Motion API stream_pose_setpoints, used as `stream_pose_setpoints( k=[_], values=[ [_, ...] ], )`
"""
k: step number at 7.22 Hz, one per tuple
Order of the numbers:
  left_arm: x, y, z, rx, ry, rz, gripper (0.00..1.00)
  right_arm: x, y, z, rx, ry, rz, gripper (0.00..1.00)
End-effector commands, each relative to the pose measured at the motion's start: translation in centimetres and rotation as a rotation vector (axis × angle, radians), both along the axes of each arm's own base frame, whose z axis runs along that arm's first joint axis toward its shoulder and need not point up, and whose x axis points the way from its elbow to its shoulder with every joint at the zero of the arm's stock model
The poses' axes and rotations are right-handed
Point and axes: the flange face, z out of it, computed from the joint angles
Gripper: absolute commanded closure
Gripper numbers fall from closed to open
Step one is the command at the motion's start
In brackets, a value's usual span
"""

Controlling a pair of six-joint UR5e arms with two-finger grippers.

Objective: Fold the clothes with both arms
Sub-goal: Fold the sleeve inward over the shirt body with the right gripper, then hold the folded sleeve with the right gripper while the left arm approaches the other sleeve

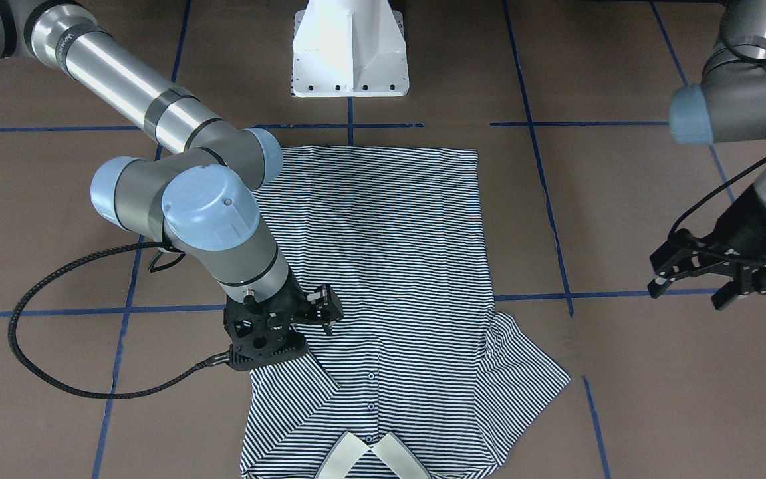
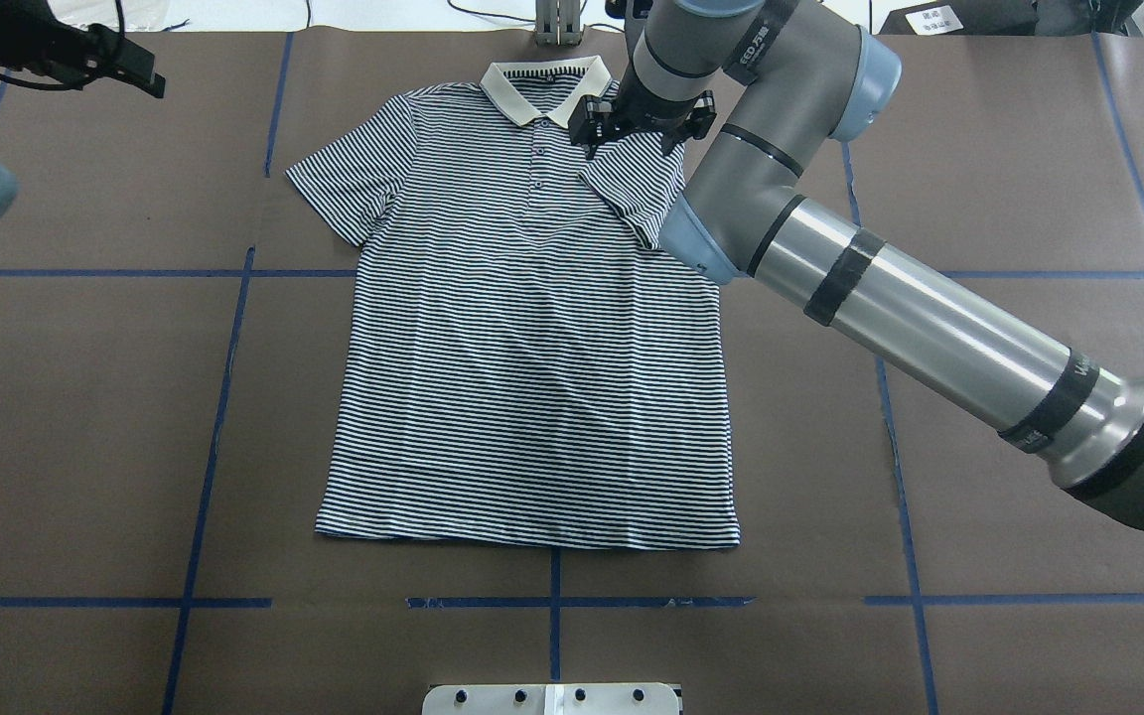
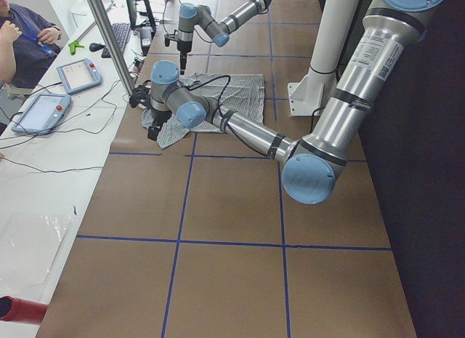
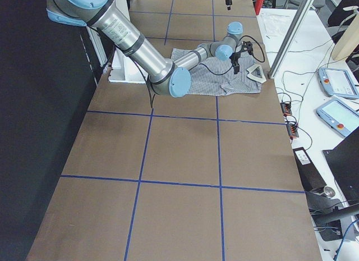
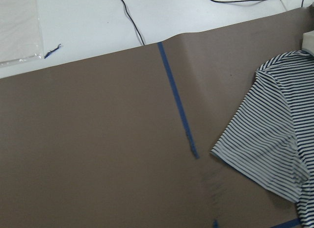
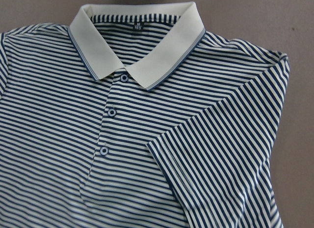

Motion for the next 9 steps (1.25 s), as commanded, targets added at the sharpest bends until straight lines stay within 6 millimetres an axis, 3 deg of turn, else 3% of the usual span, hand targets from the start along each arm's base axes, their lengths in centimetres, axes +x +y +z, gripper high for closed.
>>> stream_pose_setpoints(
  k=[1,2,3,4,5,7,9],
  values=[
    [6.1,-2.3,2.0,-0.062,0.034,-0.138,0.0,1.6,2.0,0.5,-0.183,-0.007,0.051,0.0],
    [7.2,-3.9,3.5,-0.087,0.04,-0.19,0.0,1.5,3.1,1.6,-0.174,-0.015,0.048,0.0],
    [9.0,-4.6,3.4,-0.092,0.027,-0.204,0.0,1.8,3.7,4.1,-0.152,-0.034,0.047,0.0],
    [12.2,-4.6,3.7,-0.115,0.009,-0.252,0.0,2.5,4.7,5.5,-0.111,-0.07,0.057,0.0],
    [15.7,-5.0,3.6,-0.122,-0.024,-0.298,0.0,2.3,4.7,4.8,-0.105,-0.075,0.054,0.0],
    [20.1,-3.5,6.0,-0.121,-0.039,-0.342,0.0,2.2,4.6,3.0,-0.129,-0.053,0.052,0.0],
    [21.2,-3.9,7.7,-0.116,-0.043,-0.34,0.01,2.0,4.5,1.7,-0.133,-0.05,0.054,0.0]
  ],
)
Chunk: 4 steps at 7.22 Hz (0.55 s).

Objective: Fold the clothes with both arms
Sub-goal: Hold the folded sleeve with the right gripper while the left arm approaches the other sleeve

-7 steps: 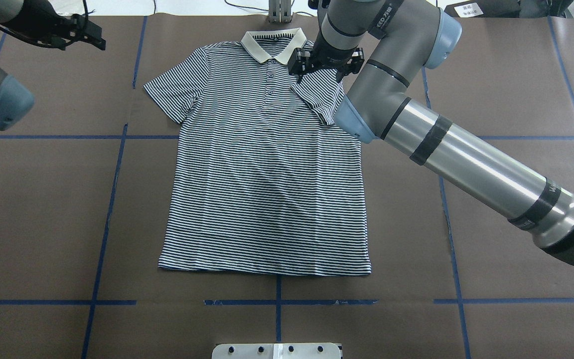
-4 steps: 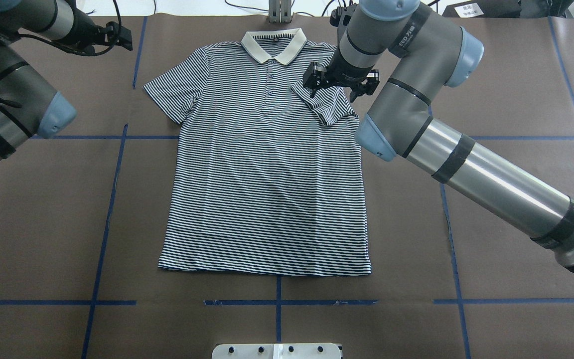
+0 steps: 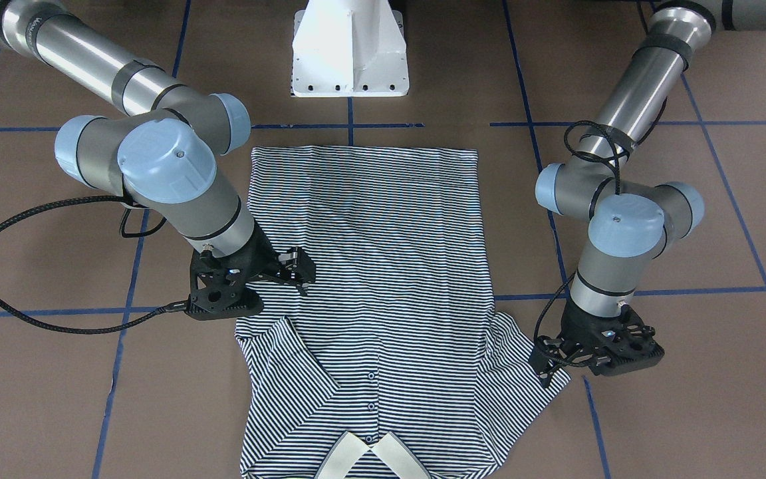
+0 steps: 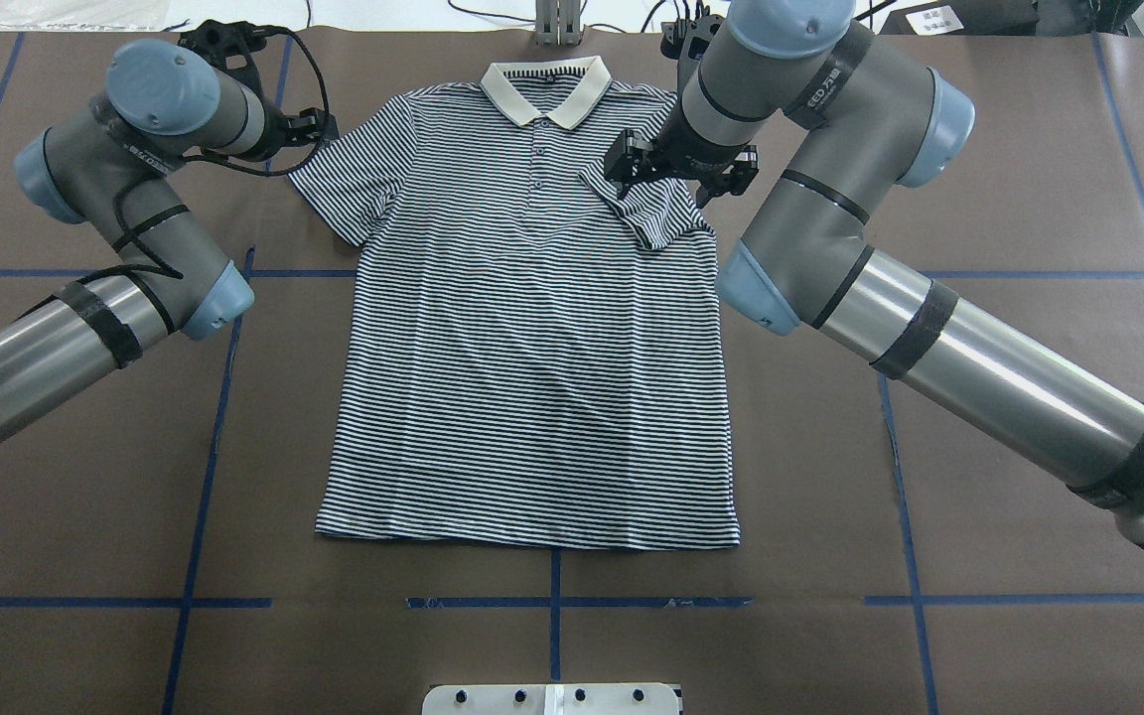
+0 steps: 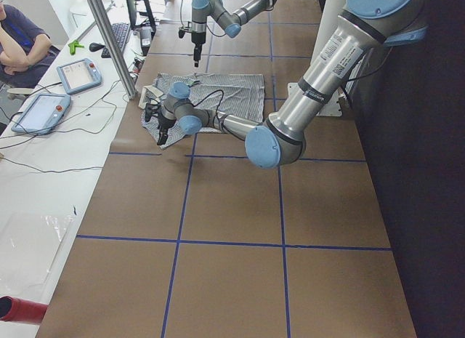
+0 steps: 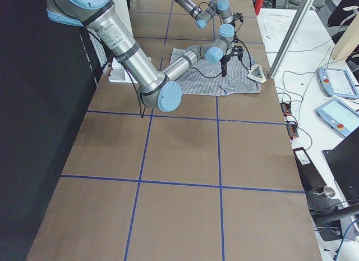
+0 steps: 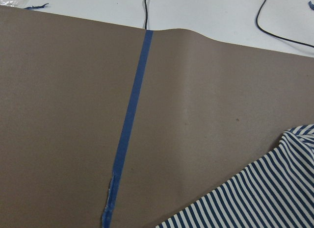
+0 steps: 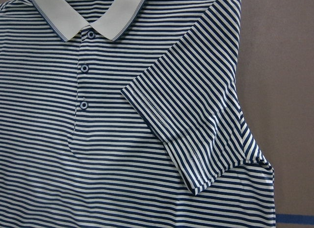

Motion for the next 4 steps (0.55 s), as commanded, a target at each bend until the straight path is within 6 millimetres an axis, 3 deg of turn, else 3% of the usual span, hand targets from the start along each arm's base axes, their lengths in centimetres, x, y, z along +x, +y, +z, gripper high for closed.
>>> stream_pose_setpoints(
  k=[1,4],
  values=[
    [1.95,0.62,1.91,0.013,0.001,0.008,0.03,-0.07,-0.03,-0.66,-0.003,0.002,0.002,0.0],
    [2.37,0.76,2.22,0.027,-0.02,-0.006,0.1,-0.19,-0.06,-0.38,-0.008,0.007,0.008,0.0]
  ],
)
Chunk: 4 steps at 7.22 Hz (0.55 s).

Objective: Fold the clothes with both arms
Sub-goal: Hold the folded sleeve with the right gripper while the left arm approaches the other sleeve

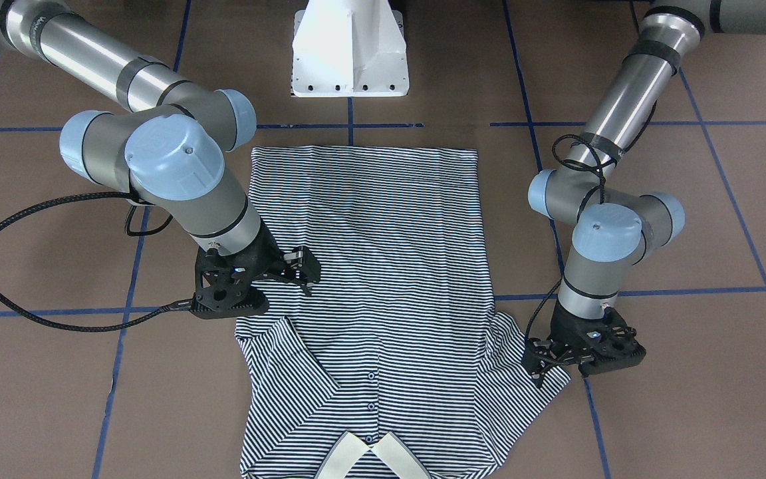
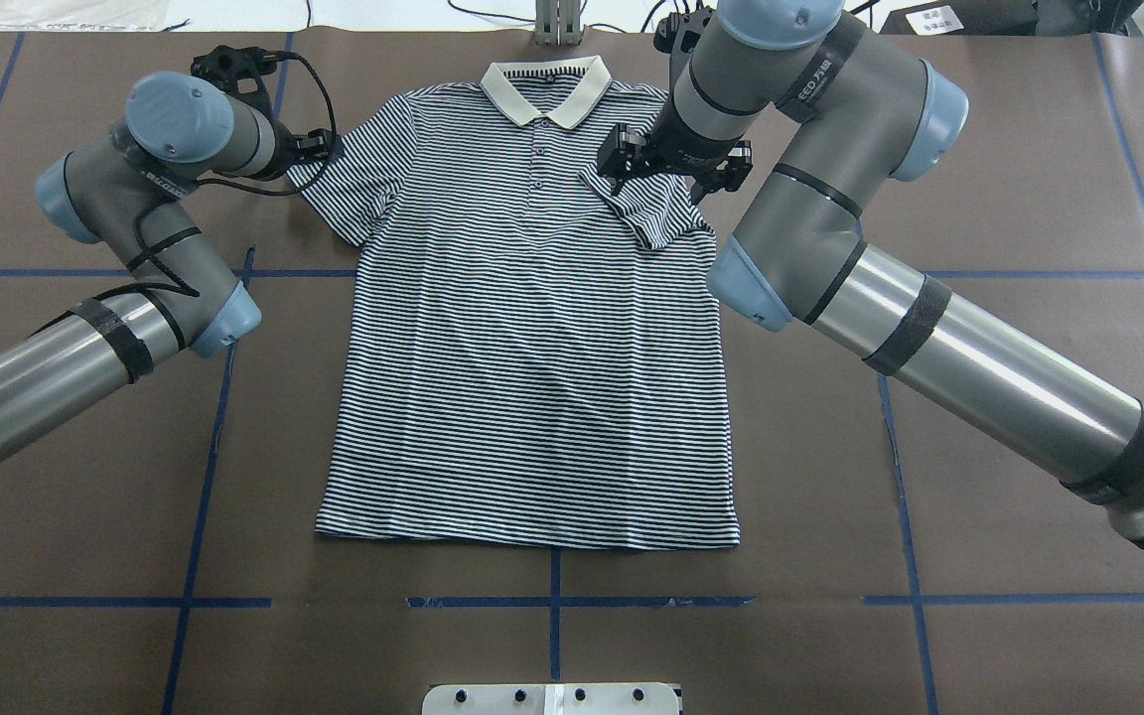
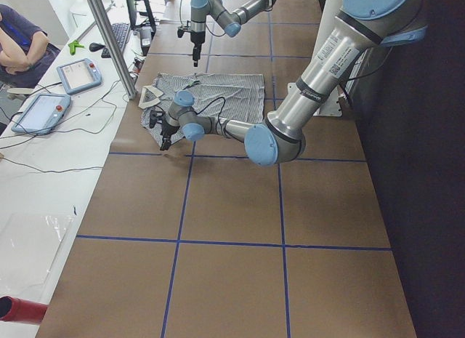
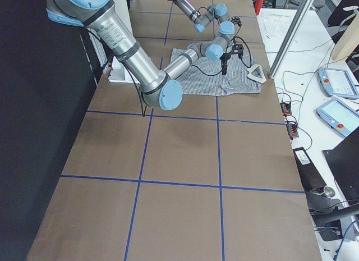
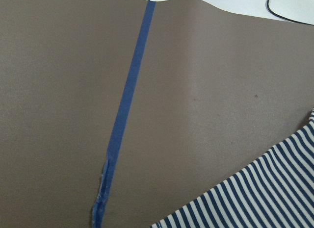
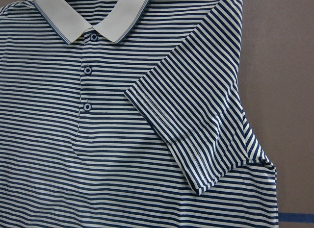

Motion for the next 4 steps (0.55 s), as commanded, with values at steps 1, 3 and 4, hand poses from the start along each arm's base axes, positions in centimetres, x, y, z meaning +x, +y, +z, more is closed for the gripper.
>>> stream_pose_setpoints(
  k=[1,3,4],
  values=[
    [0.11,0.0,-0.01,0.004,-0.004,0.001,0.13,0.04,-0.08,-0.05,-0.001,0.0,0.003,0.0],
    [0.1,0.04,0.11,0.005,-0.007,0.005,0.28,-0.08,-0.04,-0.12,0.0,-0.001,0.002,0.0],
    [0.1,0.02,0.27,0.003,-0.01,0.004,0.37,0.01,-0.12,-0.1,-0.001,0.0,0.003,0.0]
  ],
)
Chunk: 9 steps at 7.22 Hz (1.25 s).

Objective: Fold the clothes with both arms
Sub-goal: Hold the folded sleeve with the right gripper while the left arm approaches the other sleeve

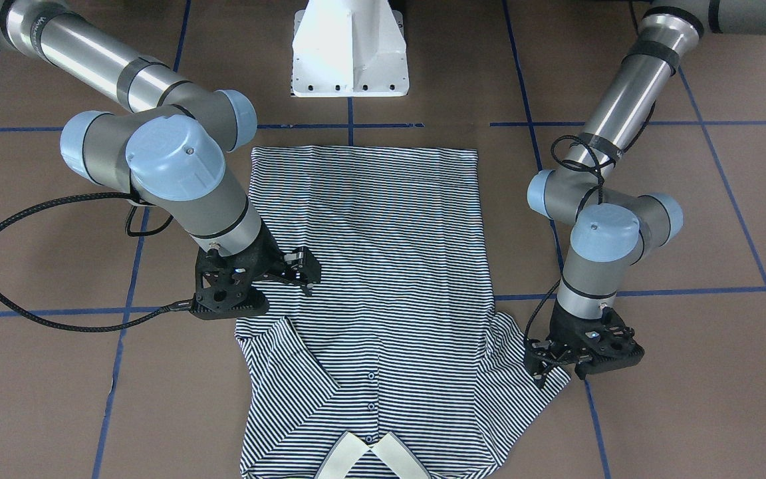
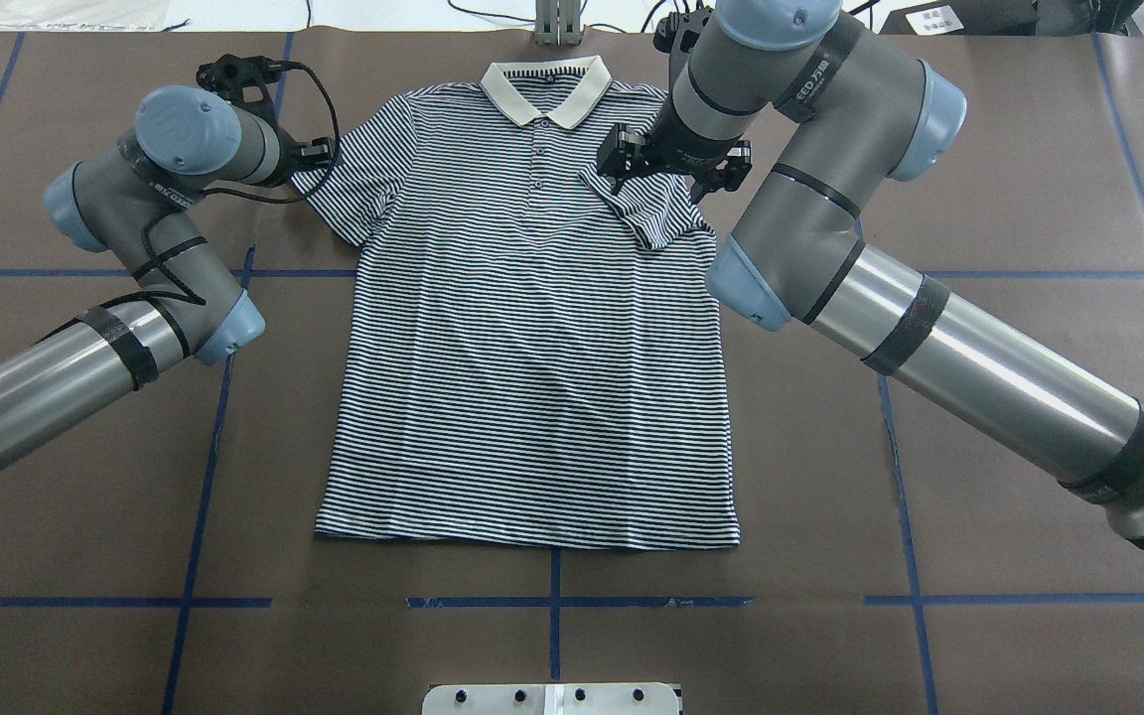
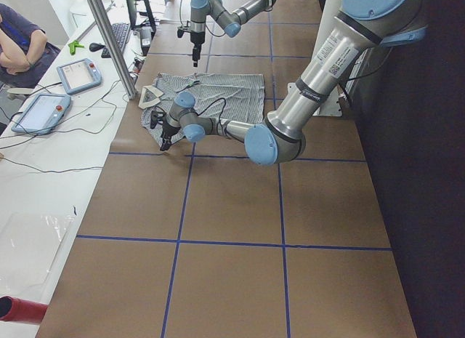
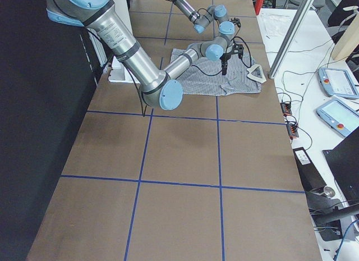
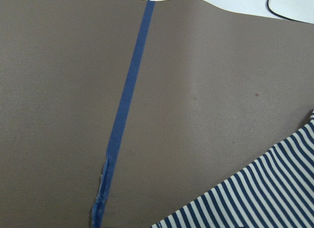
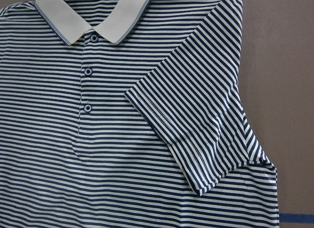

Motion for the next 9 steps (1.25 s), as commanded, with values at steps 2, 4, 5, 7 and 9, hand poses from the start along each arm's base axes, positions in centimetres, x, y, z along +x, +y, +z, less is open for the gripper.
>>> stream_pose_setpoints(
  k=[2,4,5,7,9],
  values=[
    [0.0,0.0,0.0,0.0,-0.001,0.001,0.43,0.0,-0.1,0.2,-0.003,0.003,0.001,0.0],
    [0.1,0.0,-0.2,0.001,0.0,0.001,0.92,-0.1,-0.1,0.1,0.001,0.004,0.004,0.0],
    [0.1,0.0,-0.2,0.002,0.001,0.001,1.0,-0.1,-0.1,0.1,0.001,0.004,0.004,0.0],
    [-0.1,-0.3,-2.4,0.022,0.015,0.01,1.0,-0.2,0.0,0.1,0.002,0.003,0.002,0.0],
    [-0.5,0.3,-10.1,-0.039,-0.017,0.026,1.0,-0.1,0.1,0.2,0.004,0.001,0.001,0.0]
  ],
)
